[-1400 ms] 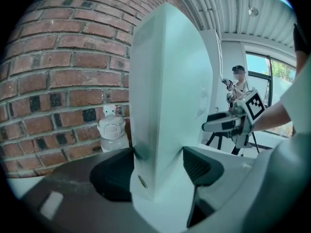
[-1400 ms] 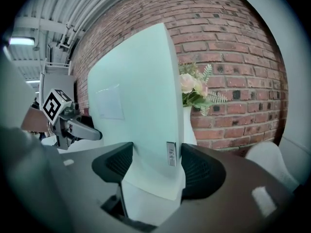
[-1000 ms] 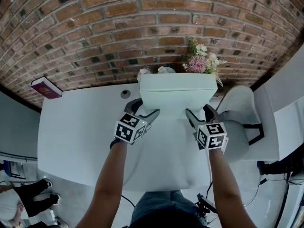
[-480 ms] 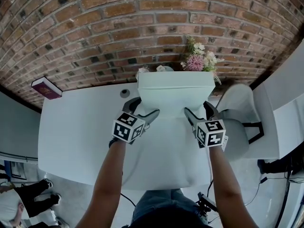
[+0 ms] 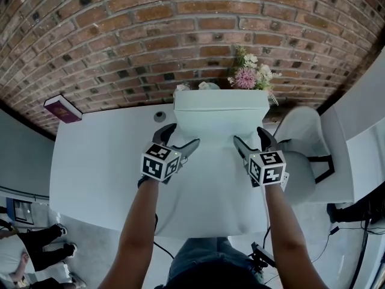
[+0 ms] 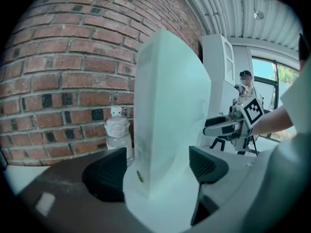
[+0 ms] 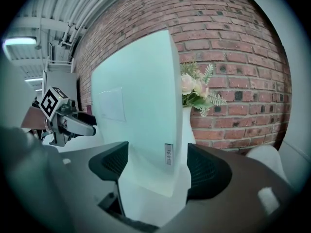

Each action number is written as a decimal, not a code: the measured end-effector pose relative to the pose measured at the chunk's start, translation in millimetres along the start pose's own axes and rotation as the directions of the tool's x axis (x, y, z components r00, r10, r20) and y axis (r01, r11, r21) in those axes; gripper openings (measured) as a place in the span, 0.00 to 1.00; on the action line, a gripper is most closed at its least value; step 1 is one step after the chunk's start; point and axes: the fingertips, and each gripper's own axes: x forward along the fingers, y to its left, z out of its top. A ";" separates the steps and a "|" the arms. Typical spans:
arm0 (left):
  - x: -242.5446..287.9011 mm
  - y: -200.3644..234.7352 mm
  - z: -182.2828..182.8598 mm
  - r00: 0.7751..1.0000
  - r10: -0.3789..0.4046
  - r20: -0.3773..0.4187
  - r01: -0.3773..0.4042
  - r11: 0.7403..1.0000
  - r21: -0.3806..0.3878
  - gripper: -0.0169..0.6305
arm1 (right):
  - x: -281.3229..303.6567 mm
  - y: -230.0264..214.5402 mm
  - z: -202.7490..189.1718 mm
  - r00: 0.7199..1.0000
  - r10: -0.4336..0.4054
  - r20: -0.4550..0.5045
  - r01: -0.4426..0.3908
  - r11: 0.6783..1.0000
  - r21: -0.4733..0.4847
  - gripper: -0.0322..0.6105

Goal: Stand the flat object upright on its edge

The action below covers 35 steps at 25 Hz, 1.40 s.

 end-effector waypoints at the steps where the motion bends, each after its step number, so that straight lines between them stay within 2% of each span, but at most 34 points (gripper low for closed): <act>1: -2.2 0.1 -0.6 1.000 0.008 0.001 -0.008 1.000 -0.005 0.65 | -1.4 0.6 0.2 1.000 0.002 0.002 -0.002 1.000 -0.001 0.63; 14: -38.3 -11.5 1.9 0.991 0.124 0.048 -0.122 0.991 -0.056 0.65 | -33.4 0.5 6.5 0.999 0.017 0.051 -0.019 0.999 0.028 0.62; 18: -50.5 -22.5 2.9 0.986 0.153 0.063 -0.149 0.987 -0.068 0.65 | -51.1 7.6 11.4 0.995 0.044 0.085 -0.046 0.999 0.022 0.53; 24: -69.1 -46.5 11.0 0.979 0.178 0.101 -0.171 0.983 -0.070 0.64 | -77.3 22.3 20.0 0.989 0.093 0.116 -0.093 0.996 -0.008 0.45; 27: -80.0 -58.2 19.1 0.969 0.201 0.142 -0.194 0.979 -0.059 0.49 | -91.6 27.9 28.0 0.983 0.099 0.153 -0.097 0.995 -0.019 0.33; 31: -91.4 -72.5 30.8 0.956 0.231 0.179 -0.231 0.973 -0.021 0.24 | -109.6 33.0 41.2 0.976 0.093 0.197 -0.090 0.996 -0.027 0.07; 34: -100.3 -76.7 35.5 0.945 0.263 0.197 -0.266 0.964 -0.009 0.03 | -120.2 39.5 48.1 0.970 0.113 0.216 -0.110 0.994 -0.028 0.05; 35: -103.4 -76.7 36.9 0.941 0.270 0.204 -0.273 0.962 -0.014 0.03 | -122.5 41.1 50.3 0.969 0.115 0.218 -0.110 0.993 -0.033 0.05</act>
